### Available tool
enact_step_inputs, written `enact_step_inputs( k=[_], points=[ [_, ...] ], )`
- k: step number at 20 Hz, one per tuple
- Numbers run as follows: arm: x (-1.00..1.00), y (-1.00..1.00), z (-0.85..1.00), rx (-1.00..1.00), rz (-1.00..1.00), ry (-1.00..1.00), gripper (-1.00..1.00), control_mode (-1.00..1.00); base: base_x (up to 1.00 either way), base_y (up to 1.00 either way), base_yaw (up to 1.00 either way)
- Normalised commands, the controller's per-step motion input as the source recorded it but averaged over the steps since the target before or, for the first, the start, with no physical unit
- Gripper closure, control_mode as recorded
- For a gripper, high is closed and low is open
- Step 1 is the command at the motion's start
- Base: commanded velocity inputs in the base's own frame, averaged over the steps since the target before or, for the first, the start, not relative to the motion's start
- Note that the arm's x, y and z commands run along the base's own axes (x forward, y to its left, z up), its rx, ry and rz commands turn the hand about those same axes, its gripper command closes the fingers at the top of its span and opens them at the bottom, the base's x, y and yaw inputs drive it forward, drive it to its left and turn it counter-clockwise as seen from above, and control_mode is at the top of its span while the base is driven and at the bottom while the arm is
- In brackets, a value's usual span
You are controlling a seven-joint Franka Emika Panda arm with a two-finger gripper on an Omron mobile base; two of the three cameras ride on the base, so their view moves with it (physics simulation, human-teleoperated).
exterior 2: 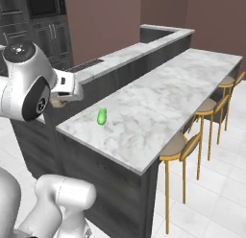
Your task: Open the fridge, remove the pear, corn, and steak, and place them on any counter.
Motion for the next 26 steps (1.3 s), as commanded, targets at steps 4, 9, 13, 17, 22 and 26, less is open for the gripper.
enact_step_inputs(
  k=[4,9,13,17,22,26],
  points=[
    [1.0,-0.06,-0.8,0.0,-0.11,0.47,1.0,-1.0,0.0,0.0,0.0],
    [1.0,-0.21,-0.75,0.0,-0.08,0.39,1.0,-1.0,0.0,0.0,0.0],
    [1.0,-0.38,-0.51,0.0,0.0,0.12,1.0,-1.0,0.0,0.0,0.0],
    [0.98,-0.23,-0.42,-0.03,0.0,-0.05,1.0,-1.0,0.0,0.0,0.0],
    [0.76,-0.05,-0.55,-0.1,0.0,-0.24,1.0,-1.0,0.0,0.0,0.0],
    [0.66,0.0,-0.79,-0.17,0.0,-0.28,1.0,-1.0,0.0,0.0,0.0]
  ],
)
